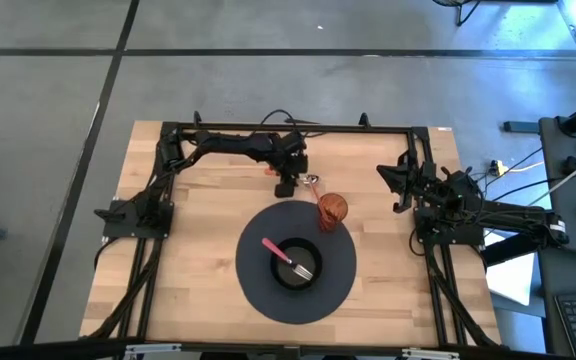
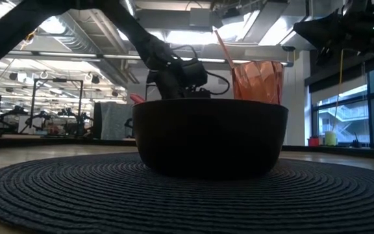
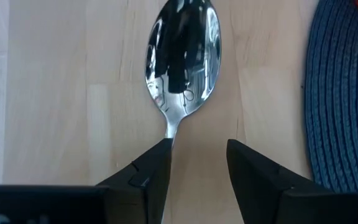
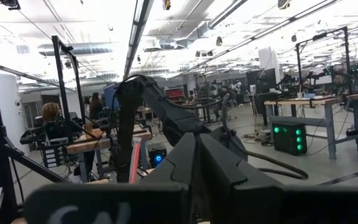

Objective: Pick & Place Utensil
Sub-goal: Put the orange spoon into the black bowl on the blue mat

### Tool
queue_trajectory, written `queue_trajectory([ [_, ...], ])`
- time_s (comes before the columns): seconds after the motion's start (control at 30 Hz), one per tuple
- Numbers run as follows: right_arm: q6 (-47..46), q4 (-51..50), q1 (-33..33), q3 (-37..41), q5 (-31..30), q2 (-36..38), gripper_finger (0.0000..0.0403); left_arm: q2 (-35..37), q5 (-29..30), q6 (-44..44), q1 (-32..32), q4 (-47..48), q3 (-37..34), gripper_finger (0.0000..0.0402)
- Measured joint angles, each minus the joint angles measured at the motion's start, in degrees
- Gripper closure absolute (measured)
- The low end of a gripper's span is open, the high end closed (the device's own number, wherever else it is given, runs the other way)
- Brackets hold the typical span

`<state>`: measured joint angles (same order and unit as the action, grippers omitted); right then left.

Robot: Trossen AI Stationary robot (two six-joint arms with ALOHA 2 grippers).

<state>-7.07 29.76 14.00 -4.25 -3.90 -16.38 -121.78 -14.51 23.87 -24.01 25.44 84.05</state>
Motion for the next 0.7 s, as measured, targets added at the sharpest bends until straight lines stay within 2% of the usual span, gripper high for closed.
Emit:
queue_trajectory([
  [0.27,0.00,0.02,0.00,0.00,0.00,-0.01,0.0379,0.00,0.42,-0.05,-0.85,-0.04,0.00,0.0252],
  [0.37,0.02,0.02,0.00,0.00,0.00,-0.01,0.0379,0.00,3.21,-0.17,-1.89,0.13,0.00,0.0252],
  [0.7,0.04,0.02,0.00,0.00,0.02,-0.01,0.0379,-0.74,3.57,3.00,-3.08,3.15,0.15,0.0252],
])
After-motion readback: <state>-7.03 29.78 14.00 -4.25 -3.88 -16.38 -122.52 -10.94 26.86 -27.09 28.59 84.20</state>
